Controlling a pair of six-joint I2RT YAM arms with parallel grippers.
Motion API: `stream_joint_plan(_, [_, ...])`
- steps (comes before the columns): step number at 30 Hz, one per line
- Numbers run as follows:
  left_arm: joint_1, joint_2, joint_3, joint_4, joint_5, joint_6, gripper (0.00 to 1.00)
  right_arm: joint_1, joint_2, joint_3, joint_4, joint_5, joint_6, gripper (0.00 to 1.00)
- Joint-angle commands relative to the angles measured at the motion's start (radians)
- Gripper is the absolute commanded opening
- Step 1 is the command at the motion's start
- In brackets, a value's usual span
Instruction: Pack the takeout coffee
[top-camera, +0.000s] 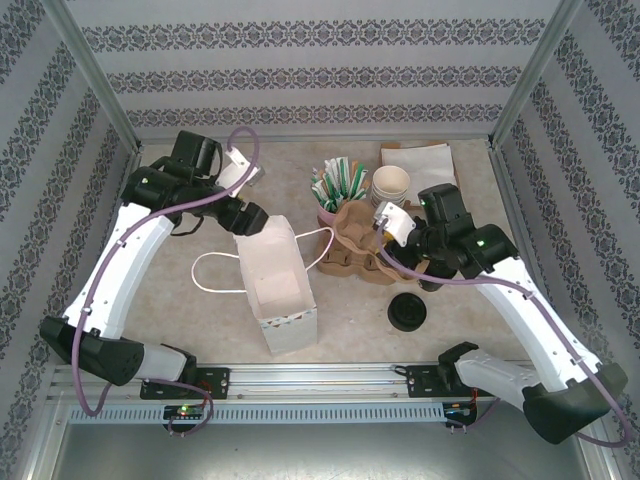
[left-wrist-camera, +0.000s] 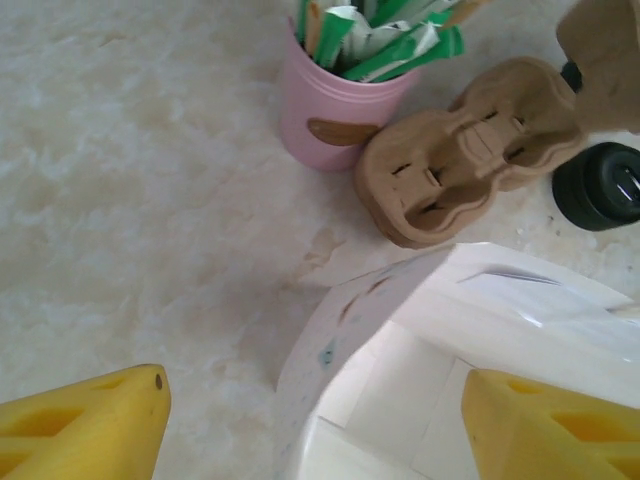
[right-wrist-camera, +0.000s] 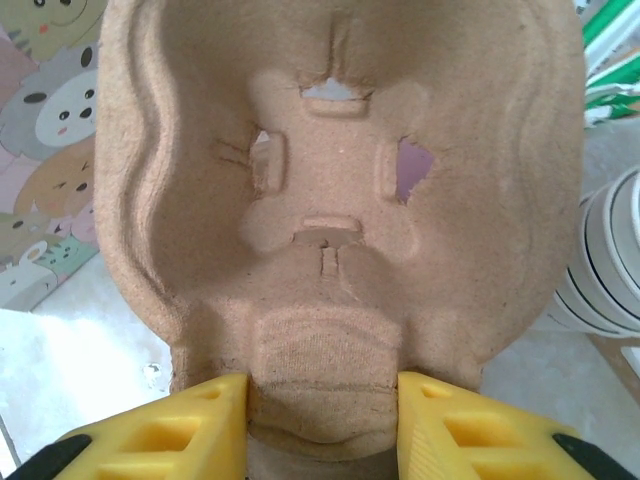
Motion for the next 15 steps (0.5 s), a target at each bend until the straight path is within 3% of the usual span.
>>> stream_joint_plan(1, [-0.018,0.026,0.035,-0.048,-0.035,0.052,0.75,0.015,-0.039,-0.008,0.004,0.034,0.122,0.40])
stream_joint_plan(5, [-0.020,0.082,0.078,-0.096,-0.076,0.069,0.74,0.016,-0.059,0.020,-0.015,0.050,0.193,0.38])
stream_joint_plan(11, [-0.051,0.124,0.087,-0.119,-0.020,0.077,0.68,0.021,-0.096,0.039,-0.009,0.050,0.250,0.37])
stream_joint_plan(15, [-0.069,0.133,0.072,-0.116,-0.019,0.073,0.54,0.027,-0.107,0.062,-0.015,0.053,0.271,0.38])
